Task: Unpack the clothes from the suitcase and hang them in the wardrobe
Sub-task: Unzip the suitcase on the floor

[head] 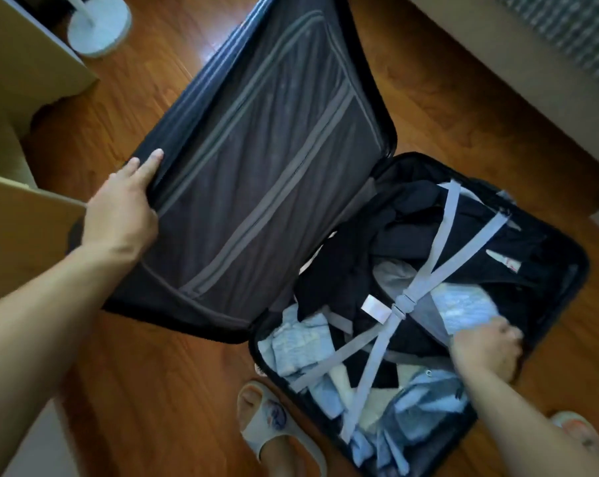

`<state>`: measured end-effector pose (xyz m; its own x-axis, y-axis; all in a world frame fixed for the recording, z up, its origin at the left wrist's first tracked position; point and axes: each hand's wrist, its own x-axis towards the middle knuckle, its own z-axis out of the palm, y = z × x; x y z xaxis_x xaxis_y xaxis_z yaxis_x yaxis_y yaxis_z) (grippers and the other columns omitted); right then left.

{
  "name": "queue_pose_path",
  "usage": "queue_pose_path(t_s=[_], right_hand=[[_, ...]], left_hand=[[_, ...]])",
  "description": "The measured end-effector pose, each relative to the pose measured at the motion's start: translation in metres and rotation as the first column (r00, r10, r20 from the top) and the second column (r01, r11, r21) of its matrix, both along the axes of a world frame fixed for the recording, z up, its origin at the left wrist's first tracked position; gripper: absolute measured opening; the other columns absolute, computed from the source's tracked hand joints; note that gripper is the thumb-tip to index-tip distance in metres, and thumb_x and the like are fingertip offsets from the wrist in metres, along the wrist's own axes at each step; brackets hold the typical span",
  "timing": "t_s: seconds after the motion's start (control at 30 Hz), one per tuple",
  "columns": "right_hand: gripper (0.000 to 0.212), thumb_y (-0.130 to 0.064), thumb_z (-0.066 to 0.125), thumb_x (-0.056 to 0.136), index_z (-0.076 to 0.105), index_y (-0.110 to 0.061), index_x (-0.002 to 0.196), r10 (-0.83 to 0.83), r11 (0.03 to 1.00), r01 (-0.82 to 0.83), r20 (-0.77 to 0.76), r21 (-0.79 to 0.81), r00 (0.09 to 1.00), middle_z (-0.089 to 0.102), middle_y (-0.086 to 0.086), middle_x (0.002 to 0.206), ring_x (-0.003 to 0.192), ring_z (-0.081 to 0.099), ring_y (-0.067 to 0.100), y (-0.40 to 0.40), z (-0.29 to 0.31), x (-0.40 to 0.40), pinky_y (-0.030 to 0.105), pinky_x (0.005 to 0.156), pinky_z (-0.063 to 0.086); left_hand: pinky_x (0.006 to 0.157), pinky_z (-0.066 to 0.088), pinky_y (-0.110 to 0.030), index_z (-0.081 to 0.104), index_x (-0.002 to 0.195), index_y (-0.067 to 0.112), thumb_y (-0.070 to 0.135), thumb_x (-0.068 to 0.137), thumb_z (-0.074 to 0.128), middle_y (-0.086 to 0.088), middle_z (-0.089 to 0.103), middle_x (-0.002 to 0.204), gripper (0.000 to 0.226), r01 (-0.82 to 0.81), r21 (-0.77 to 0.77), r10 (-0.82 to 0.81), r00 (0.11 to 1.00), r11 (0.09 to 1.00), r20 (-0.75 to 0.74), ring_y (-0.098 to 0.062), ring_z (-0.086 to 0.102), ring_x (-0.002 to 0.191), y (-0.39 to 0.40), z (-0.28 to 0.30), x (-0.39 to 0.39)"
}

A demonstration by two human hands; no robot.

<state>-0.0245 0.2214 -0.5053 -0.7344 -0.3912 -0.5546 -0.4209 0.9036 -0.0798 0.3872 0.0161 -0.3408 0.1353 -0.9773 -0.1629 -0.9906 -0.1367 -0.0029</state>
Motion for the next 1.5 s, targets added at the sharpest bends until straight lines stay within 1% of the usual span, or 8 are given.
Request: queue_pose_path(t_s=[0.17,0.33,0.5,0.8,1.13,1.3,1.4,1.5], right_hand=[[0.064,-0.020,0.046,0.096,0.022,-0.028,0.156,0.526,0.850,-0.470,0.321,-0.238,0.788,0.012,-0.001,0.164,0.146,0.020,0.029,-0.090,0.011,0.100,0.044,0.111,0.032],[0.071,-0.030,0.042,0.100,0.001,-0.039,0.158,0.576,0.781,-0.624,0.368,0.016,0.730,-0.010,-0.002,0.167,0.153,-0.003,0.030,-0.121,-0.028,0.123,0.046,0.114,0.028],[0.082,-0.037,0.045,0.097,-0.010,-0.039,0.157,0.626,0.682,-0.708,0.354,0.183,0.694,-0.019,0.004,0.165,0.152,-0.012,0.033,-0.110,-0.068,0.122,0.047,0.120,0.020],[0.083,-0.048,0.037,0.097,-0.015,-0.026,0.157,0.705,0.556,-0.738,0.254,0.382,0.662,-0.018,0.017,0.164,0.150,-0.008,0.041,-0.102,-0.099,0.112,0.048,0.123,0.005],[0.084,-0.037,0.042,0.097,-0.016,-0.028,0.157,0.596,0.644,-0.628,0.228,0.438,0.770,-0.016,0.013,0.164,0.150,-0.006,0.041,-0.073,-0.078,0.073,0.043,0.123,0.006],[0.084,-0.034,0.043,0.096,-0.015,-0.028,0.157,0.578,0.671,-0.598,0.197,0.438,0.792,-0.016,0.012,0.164,0.150,-0.005,0.042,-0.065,-0.093,0.048,0.042,0.122,0.006],[0.086,-0.036,0.046,0.098,-0.016,-0.029,0.157,0.570,0.660,-0.619,0.253,0.426,0.782,-0.020,0.011,0.164,0.150,-0.007,0.041,-0.066,-0.090,0.041,0.042,0.121,0.009],[0.088,-0.036,0.049,0.096,-0.014,-0.032,0.157,0.548,0.658,-0.641,0.333,0.396,0.768,-0.022,0.009,0.164,0.151,-0.010,0.040,-0.073,-0.079,0.036,0.043,0.121,0.010]], left_hand=[[0.110,0.040,-0.042,0.039,0.155,0.037,-0.007,0.089,0.048,-0.013,0.048,0.154,0.080,-0.030,0.070,0.032,0.999,0.997,-0.028,-0.039,0.051,0.133,-0.059,-0.015,0.021],[0.095,0.050,-0.039,0.046,0.147,0.048,0.004,0.089,0.050,-0.016,0.061,0.137,0.073,0.038,0.142,-0.032,0.999,0.989,-0.043,-0.043,0.061,0.117,-0.121,-0.066,0.064],[0.090,0.053,-0.047,0.057,0.132,0.022,0.005,0.087,0.058,-0.027,0.063,0.121,0.048,0.090,0.113,-0.098,0.992,0.990,0.073,-0.049,0.063,0.106,-0.155,-0.135,0.096],[0.089,0.052,-0.047,0.062,0.120,0.010,0.004,0.087,0.059,-0.025,0.065,0.118,0.034,-0.032,-0.010,0.032,0.999,0.999,0.009,-0.046,0.064,0.108,-0.145,-0.189,0.100],[0.093,0.050,-0.044,0.064,0.120,0.030,0.001,0.083,0.054,-0.019,0.070,0.117,0.049,-0.201,0.010,0.200,0.965,0.980,-0.172,-0.044,0.062,0.109,-0.097,-0.212,0.071],[0.108,0.044,-0.045,0.054,0.141,0.028,0.006,0.088,0.055,-0.020,0.059,0.137,0.058,-0.207,0.233,0.263,0.933,0.950,-0.244,-0.043,0.054,0.125,-0.112,-0.243,0.070],[0.123,0.021,-0.050,0.042,0.152,0.022,0.009,0.089,0.061,-0.015,0.034,0.161,0.067,-0.066,0.271,0.158,0.931,0.960,-0.330,-0.035,0.029,0.149,-0.043,-0.259,0.040],[0.123,0.021,-0.051,0.040,0.153,0.019,0.012,0.091,0.066,-0.016,0.020,0.165,0.068,-0.369,0.182,0.411,0.803,0.912,-0.432,-0.039,0.022,0.149,0.090,-0.252,-0.011]])
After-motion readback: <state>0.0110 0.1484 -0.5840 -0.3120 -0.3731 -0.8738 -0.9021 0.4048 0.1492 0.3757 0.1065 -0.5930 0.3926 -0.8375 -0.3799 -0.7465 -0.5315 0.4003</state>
